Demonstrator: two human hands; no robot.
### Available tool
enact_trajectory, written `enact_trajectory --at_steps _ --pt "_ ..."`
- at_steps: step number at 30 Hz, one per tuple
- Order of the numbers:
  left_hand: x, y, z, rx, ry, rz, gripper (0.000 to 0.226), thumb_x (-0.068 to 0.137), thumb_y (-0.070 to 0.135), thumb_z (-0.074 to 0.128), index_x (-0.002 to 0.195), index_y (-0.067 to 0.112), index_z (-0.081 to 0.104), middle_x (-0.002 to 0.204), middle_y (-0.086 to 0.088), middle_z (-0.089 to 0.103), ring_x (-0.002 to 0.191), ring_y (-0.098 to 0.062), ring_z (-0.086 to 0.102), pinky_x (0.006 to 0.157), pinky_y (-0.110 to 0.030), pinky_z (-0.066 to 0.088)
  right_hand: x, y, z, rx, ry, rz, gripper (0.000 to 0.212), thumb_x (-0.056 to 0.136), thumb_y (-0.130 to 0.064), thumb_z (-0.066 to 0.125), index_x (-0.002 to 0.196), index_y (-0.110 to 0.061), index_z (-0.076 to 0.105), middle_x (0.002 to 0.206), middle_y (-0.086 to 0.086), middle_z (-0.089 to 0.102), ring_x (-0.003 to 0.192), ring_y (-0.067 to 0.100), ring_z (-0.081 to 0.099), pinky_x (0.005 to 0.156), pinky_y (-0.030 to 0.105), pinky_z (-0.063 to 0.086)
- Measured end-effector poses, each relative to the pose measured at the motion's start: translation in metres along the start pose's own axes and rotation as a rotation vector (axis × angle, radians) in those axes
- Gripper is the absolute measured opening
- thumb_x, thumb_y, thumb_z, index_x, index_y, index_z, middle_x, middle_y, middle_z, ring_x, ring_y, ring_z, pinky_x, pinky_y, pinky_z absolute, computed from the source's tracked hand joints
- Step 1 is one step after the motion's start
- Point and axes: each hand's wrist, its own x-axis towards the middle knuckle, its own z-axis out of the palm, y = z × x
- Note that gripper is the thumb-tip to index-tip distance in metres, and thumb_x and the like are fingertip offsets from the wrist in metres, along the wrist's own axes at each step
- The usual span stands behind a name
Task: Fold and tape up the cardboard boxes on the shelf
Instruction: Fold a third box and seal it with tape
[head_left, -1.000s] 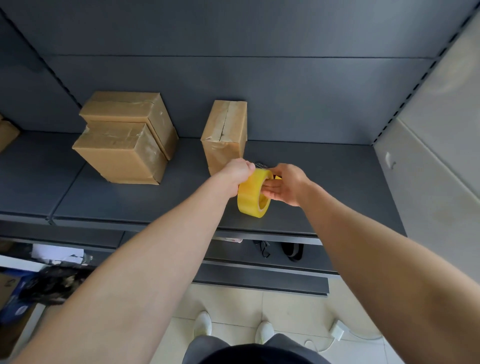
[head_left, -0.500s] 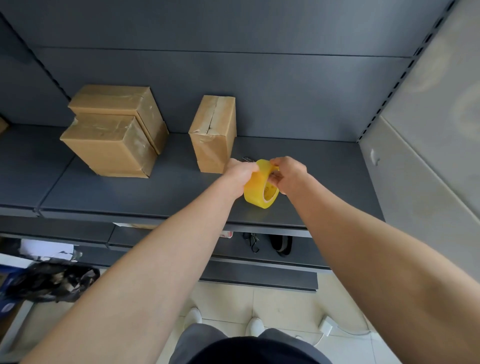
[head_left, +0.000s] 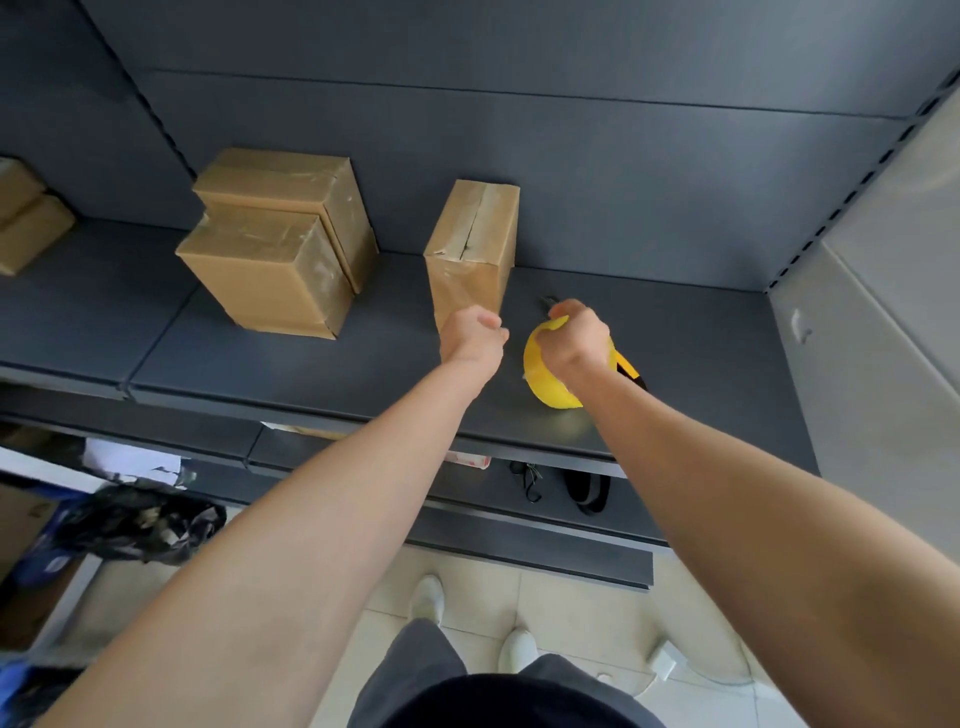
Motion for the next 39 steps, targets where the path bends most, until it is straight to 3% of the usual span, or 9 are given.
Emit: enact_trajectory --at_steps 3,9,18,20,23,25,30,34,39 --pt "0.007 0.01 -0.014 -0.026 0.109 0.192 0.019 0.09 0.006 0.051 0.078 0.018 0.059 0.085 0.001 0.063 0.08 -0.025 0.065 0.076 -0.036 0.057 0.0 -0.005 0.012 -0.108 -0.053 -0.029 0.039 0.089 -0.007 0.051 0.126 -0.019 0.054 0.095 0.006 0.055 0.081 0.026 0.051 0.065 0.028 0.039" --pt "0.039 0.023 -0.053 0.105 0.288 0.471 0.011 0.093 0.011 0.056 0.103 0.008 0.06 0.115 -0.008 0.05 0.095 -0.018 0.055 0.078 -0.021 0.044 -0.001 -0.008 0.033 -0.276 -0.133 -0.081 0.036 0.087 -0.014 0.064 0.122 -0.017 0.057 0.108 0.013 0.064 0.093 0.031 0.06 0.067 0.028 0.044" --pt "0.064 0.032 -0.06 -0.069 0.167 0.048 0.014 0.092 0.021 0.058 0.093 0.007 0.062 0.103 -0.013 0.067 0.094 -0.028 0.065 0.085 -0.037 0.054 0.014 -0.013 0.035 -0.347 -0.182 0.015 0.035 0.088 -0.024 0.066 0.12 -0.015 0.06 0.115 0.012 0.062 0.102 0.031 0.06 0.076 0.031 0.048" --pt "0.066 0.035 -0.061 -0.135 0.143 -0.038 0.021 0.09 0.026 0.063 0.095 0.005 0.061 0.1 -0.012 0.067 0.087 -0.026 0.066 0.08 -0.037 0.056 0.022 -0.028 0.022 -0.389 -0.058 0.034 0.026 0.092 -0.026 0.058 0.112 -0.01 0.064 0.11 0.014 0.063 0.1 0.034 0.06 0.071 0.031 0.046" --pt "0.062 0.043 -0.066 -0.243 0.059 -0.177 0.029 0.086 0.034 0.068 0.093 0.006 0.063 0.074 -0.003 0.063 0.057 -0.014 0.058 0.053 -0.022 0.052 0.041 -0.059 0.002 -0.334 0.21 0.01 0.022 0.093 -0.015 0.045 0.098 -0.003 0.064 0.104 0.019 0.064 0.095 0.036 0.06 0.066 0.03 0.039" --pt "0.058 0.048 -0.067 -0.248 -0.065 -0.239 0.032 0.083 0.04 0.07 0.083 0.009 0.063 0.067 -0.001 0.062 0.054 -0.013 0.057 0.052 -0.021 0.051 0.053 -0.082 -0.008 -0.276 0.263 -0.089 0.023 0.093 -0.013 0.041 0.094 -0.003 0.062 0.105 0.021 0.064 0.096 0.036 0.059 0.067 0.03 0.037" --pt "0.057 0.057 -0.067 -0.236 -0.163 -0.291 0.031 0.082 0.033 0.073 0.085 0.004 0.061 0.071 -0.008 0.061 0.06 -0.019 0.059 0.058 -0.028 0.056 0.077 -0.119 -0.009 -0.225 0.047 -0.25 0.041 0.099 -0.035 0.039 0.13 -0.01 0.049 0.138 0.009 0.046 0.133 0.029 0.029 0.098 0.039 0.036" --pt "0.061 0.058 -0.075 -0.228 -0.181 -0.314 0.027 0.084 0.024 0.072 0.086 0.001 0.058 0.074 -0.01 0.059 0.065 -0.02 0.059 0.056 -0.028 0.053 0.092 -0.134 -0.002 -0.333 -0.088 -0.227 0.055 0.098 -0.043 0.038 0.144 -0.014 0.034 0.148 0.008 0.036 0.141 0.029 0.019 0.112 0.044 0.026" --pt "0.07 0.059 -0.09 -0.228 -0.173 -0.334 0.021 0.09 0.019 0.065 0.088 0.002 0.054 0.078 -0.01 0.054 0.071 -0.02 0.058 0.07 -0.028 0.052 0.1 -0.141 0.005 -0.329 -0.177 -0.215 0.066 0.092 -0.053 0.047 0.146 -0.019 0.031 0.143 0.008 0.043 0.131 0.03 0.041 0.109 0.045 0.033"
